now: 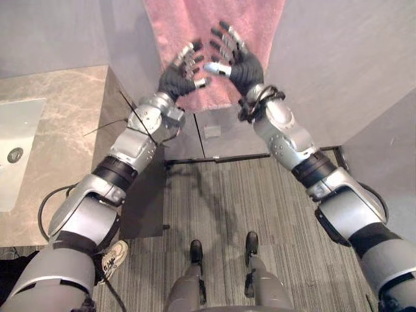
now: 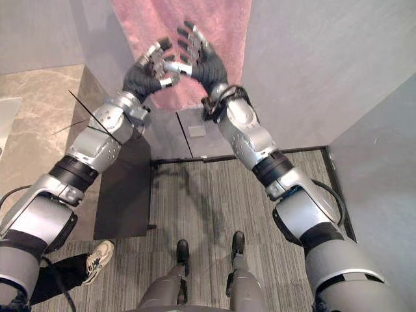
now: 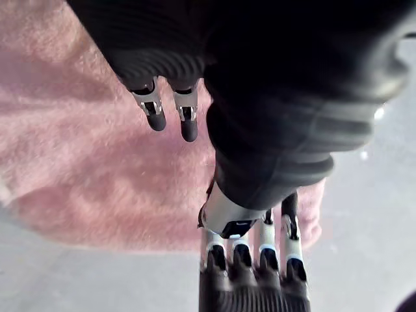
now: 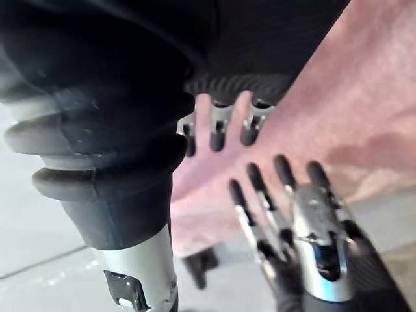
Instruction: Organize washtable
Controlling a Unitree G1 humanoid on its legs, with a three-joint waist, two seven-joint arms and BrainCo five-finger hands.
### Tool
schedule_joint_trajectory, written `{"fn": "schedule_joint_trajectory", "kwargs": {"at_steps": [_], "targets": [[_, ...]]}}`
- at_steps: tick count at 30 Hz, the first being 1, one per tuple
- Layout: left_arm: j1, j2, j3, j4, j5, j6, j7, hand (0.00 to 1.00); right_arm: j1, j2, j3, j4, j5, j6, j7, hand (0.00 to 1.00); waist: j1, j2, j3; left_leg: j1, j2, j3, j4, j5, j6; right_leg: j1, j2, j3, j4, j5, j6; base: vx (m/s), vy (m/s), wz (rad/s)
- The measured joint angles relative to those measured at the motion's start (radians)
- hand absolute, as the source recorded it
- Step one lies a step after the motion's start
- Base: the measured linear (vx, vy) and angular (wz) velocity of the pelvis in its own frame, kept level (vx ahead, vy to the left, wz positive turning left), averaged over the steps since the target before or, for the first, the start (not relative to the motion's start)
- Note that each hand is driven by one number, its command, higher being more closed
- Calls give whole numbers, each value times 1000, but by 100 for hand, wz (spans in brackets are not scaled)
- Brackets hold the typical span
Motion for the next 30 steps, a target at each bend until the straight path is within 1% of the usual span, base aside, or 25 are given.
{"fn": "schedule_joint_trajectory", "kwargs": {"at_steps": [3, 6, 8, 11, 14, 16, 19, 20, 22, 24, 26, 27, 30], "targets": [[-30, -11, 42, 35, 21, 0, 35, 0, -44, 7, -52, 40, -6, -22, -29, 0, 0, -5, 10, -16, 0, 0, 0, 2, -2, -16, 0, 1, 0, 0, 0, -47, -7, 0], [-87, -12, 88, 51, 26, -3, 42, 0, -82, 10, -120, 46, -7, -37, -43, 0, -2, -14, 45, -35, -1, -2, 0, 6, -5, -35, 0, 0, 0, -3, 4, -50, -7, 1], [-115, -13, 107, 53, 27, -4, 48, 0, -103, 16, -143, 67, -7, -42, -57, 0, -5, -15, 52, -55, -1, -4, 0, 14, 0, -54, 0, -3, 0, 1, 1, -31, -9, 4], [-137, -17, 120, 53, 36, -4, 59, 0, -107, 42, -183, 96, -6, -42, -63, 0, -11, -17, 74, -56, 0, -7, 0, 16, -2, -54, 1, -6, 0, 9, -6, -6, 1, 1], [-140, -42, 151, 63, 39, -4, 59, 0, -107, 47, -188, 106, -5, -42, -62, 0, -20, -17, 80, -57, -2, -8, 3, 16, -2, -53, 4, -8, 0, 10, -5, 0, 0, 0], [-148, -53, 151, 89, 42, -4, 58, 0, -109, 51, -196, 106, -5, -42, -59, 0, -23, -17, 85, -56, -2, -7, 5, 16, -2, -54, 5, -7, 0, 15, 0, -4, 8, -2], [-188, -55, 146, 153, 49, 4, 50, 0, -175, 54, -201, 158, 6, -38, -54, 0, -27, -17, 127, -55, -3, 2, 5, 16, -1, -58, 5, 5, 1, 29, 5, -45, 14, -9], [-206, -55, 144, 181, 49, 10, 46, 0, -194, 55, -200, 167, 11, -37, -53, 0, -27, -21, 141, -58, -2, 11, 0, 15, -1, -65, 4, 17, 1, 30, 6, -84, -12, -14], [-238, -56, 137, 232, 50, 22, 35, 0, -220, 59, -199, 191, 39, -35, -48, 0, -27, -22, 153, -69, -1, 18, -1, 14, -2, -78, 4, 24, 0, 30, 6, -102, -29, -10], [-298, -55, 134, 308, 57, 26, 34, 0, -253, 57, -196, 223, 50, -32, -48, 0, -28, -32, 174, -78, -1, 23, -1, 19, -3, -92, 8, 31, 0, 24, 13, -114, -29, -8], [-335, -54, 134, 344, 60, 31, 34, 0, -279, 45, -184, 228, 65, -26, -48, 0, -36, -40, 180, -90, 2, 26, -1, 26, -8, -106, 12, 33, 0, 21, 16, -80, -29, -5], [-359, -54, 135, 356, 64, 36, 36, 0, -302, 32, -179, 228, 76, -25, -45, 0, -47, -43, 182, -103, 6, 25, -1, 30, -10, -116, 11, 30, 0, 21, 16, -68, -22, 0], [-390, -59, 135, 357, 88, 43, 38, 0, -328, -7, -180, 227, 90, -26, -33, 0, -53, -54, 188, -114, 18, 23, -1, 32, -13, -125, 16, 20, 0, 21, 16, -31, -7, 1]]}}
